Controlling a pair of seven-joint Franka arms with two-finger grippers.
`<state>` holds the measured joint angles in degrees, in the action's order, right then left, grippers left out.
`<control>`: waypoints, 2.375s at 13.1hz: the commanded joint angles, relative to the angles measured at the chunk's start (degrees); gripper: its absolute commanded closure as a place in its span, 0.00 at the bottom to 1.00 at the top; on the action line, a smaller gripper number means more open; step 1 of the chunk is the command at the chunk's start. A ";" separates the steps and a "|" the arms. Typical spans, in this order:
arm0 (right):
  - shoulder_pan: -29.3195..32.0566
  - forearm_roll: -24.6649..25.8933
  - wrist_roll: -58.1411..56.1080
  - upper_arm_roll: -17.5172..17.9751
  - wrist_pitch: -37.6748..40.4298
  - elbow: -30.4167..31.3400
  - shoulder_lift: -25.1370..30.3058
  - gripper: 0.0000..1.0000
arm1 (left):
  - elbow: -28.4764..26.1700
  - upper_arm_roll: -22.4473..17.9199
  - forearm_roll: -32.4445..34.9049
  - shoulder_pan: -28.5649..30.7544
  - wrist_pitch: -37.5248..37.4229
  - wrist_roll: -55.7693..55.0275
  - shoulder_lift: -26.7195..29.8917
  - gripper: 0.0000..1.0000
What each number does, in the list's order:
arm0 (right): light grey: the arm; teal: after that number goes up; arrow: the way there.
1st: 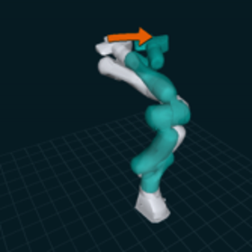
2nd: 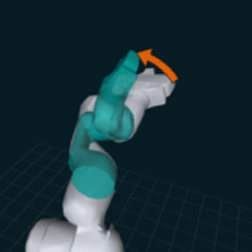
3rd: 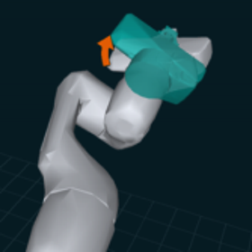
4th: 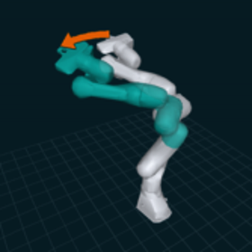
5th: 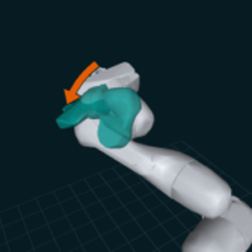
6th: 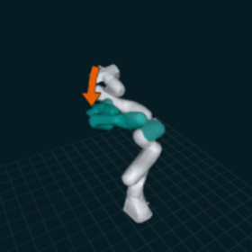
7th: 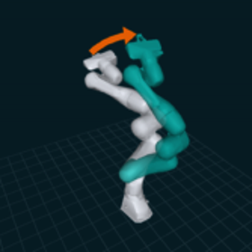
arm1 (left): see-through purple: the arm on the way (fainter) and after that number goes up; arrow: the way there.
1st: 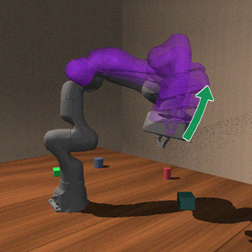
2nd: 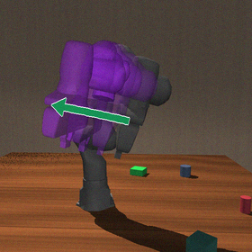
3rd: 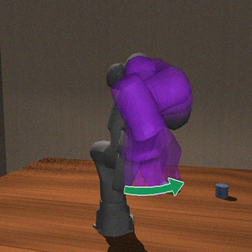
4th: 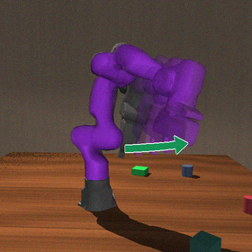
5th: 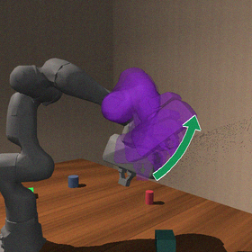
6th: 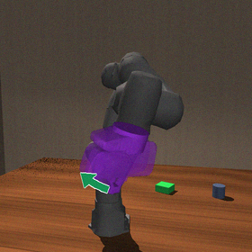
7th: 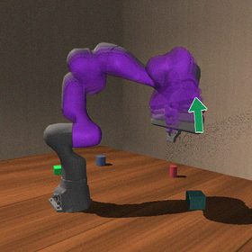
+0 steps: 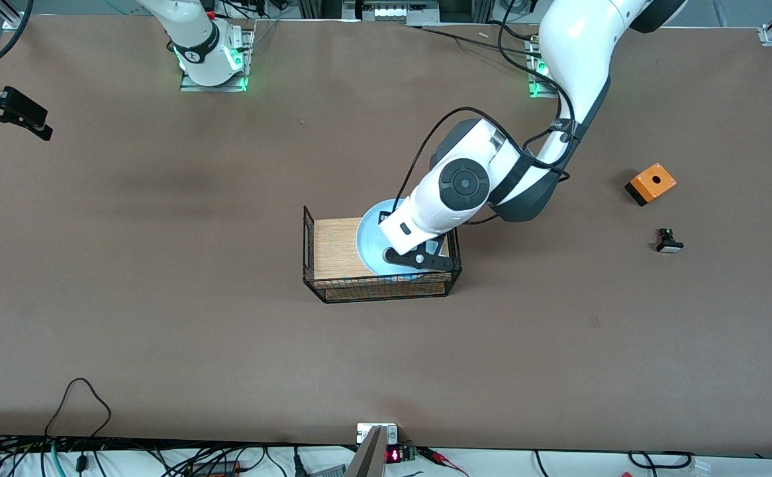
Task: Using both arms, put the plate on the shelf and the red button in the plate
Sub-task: 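Carry the button over the plate and lower it with the left gripper, then open the left gripper and withdraw it from the plate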
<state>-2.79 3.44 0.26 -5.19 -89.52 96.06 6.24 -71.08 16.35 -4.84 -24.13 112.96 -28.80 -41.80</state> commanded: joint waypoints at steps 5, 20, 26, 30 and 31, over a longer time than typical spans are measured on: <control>0.68 -0.27 0.79 -0.43 -1.54 0.36 0.79 0.00 | 2.18 -0.62 9.67 -2.68 1.65 -1.26 -0.21 0.00; 0.77 -0.27 0.79 -0.96 -1.28 0.27 1.14 0.00 | 2.44 -0.62 10.55 23.94 -23.12 2.15 19.57 0.00; 0.51 -0.36 1.66 -0.79 -1.54 0.10 1.05 0.00 | 1.92 -0.27 9.50 33.88 -26.30 14.00 21.76 0.00; 0.59 -0.36 1.84 -0.87 -1.54 0.18 1.23 0.00 | -1.58 -0.27 8.44 34.15 -26.48 16.84 22.20 0.00; 0.68 -0.36 1.84 -0.87 -1.54 0.18 1.14 0.00 | -2.65 -0.27 8.01 34.06 -25.96 17.54 23.16 0.00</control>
<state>-2.40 3.42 1.36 -6.26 -91.16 96.04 6.61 -70.05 15.52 3.90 9.42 86.63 -13.47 -21.25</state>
